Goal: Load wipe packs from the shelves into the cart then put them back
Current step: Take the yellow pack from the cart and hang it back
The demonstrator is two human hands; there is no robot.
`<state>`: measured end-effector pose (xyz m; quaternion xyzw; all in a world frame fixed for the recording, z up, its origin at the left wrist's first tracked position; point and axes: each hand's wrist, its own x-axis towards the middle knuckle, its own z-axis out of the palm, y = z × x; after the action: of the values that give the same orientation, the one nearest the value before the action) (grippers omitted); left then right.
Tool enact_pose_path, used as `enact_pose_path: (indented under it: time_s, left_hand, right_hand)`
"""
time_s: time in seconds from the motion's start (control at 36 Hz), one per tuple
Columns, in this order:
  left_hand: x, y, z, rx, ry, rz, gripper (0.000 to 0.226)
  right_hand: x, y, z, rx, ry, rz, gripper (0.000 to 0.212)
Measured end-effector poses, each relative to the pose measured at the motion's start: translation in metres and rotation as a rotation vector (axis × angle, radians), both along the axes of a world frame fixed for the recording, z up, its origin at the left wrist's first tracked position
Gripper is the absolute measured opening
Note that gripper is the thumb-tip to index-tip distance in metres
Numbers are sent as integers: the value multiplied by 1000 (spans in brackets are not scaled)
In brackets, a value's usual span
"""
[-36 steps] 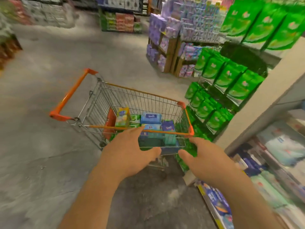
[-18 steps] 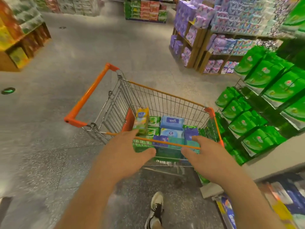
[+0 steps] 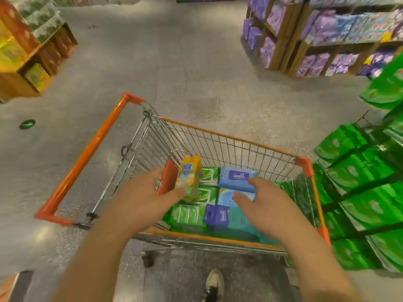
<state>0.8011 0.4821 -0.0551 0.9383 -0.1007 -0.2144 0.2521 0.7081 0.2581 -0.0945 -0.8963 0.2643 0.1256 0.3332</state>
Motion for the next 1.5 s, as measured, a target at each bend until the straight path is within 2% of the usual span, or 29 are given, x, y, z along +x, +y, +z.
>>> enact_pose_path:
  time_s: [0.14, 0.36, 0.47, 0.53, 0.67, 0.86, 0.94, 1.06, 1.11, 1.14, 1.19, 1.25, 1.33, 1.36, 1.44, 1.5]
  left_hand:
    - [41, -8, -25, -11, 56, 65, 75]
    - [101, -18, -72, -36, 130, 76, 57]
    - [138, -25, -112, -12, 216, 101, 62]
    - [158, -30, -138, -5, 258, 103, 57]
    - [191, -44, -205, -27, 367, 181, 61]
    - [221, -62, -314, -130, 477, 365, 82]
    - [230, -65, -349, -150, 482, 402, 81]
    - [239, -65, -397, -112, 504, 342, 76]
    - [240, -64, -419, -164, 590, 438, 83]
    - [239, -66, -424, -227, 646, 510, 81]
    - [236, -73, -415, -337, 713, 606, 52]
    - [230, -75, -417, -397, 778, 674, 38]
    - [226, -76, -417, -453, 821, 753, 41]
    - [227, -76, -416, -473, 842, 770, 43]
    - [225, -77, -409, -506, 876, 782, 49]
    - [219, -76, -401, -530, 899, 769, 52]
  right_hand:
    - [43, -15, -20, 78, 34, 10, 69]
    - [107, -18, -76, 255, 105, -58, 59]
    - [135, -15, -114, 393, 96, -207, 52]
    - [151, -13, -141, 445, 113, -268, 52]
    - [182, -5, -206, 501, 157, -398, 49]
    - [217, 6, -296, 564, 247, -474, 62]
    - [228, 12, -330, 586, 249, -486, 77]
    - [239, 25, -361, 656, 270, -515, 94]
    - [244, 33, -371, 688, 259, -534, 84]
    - [246, 37, -373, 699, 246, -532, 75]
    - [250, 43, -377, 700, 207, -524, 67]
    - [255, 48, -380, 678, 185, -555, 60]
    - [261, 53, -383, 596, 199, -584, 82]
    - [261, 54, -386, 601, 184, -594, 80]
    - [259, 55, -378, 714, 129, -637, 45]
    - [255, 53, -368, 779, 112, -645, 51]
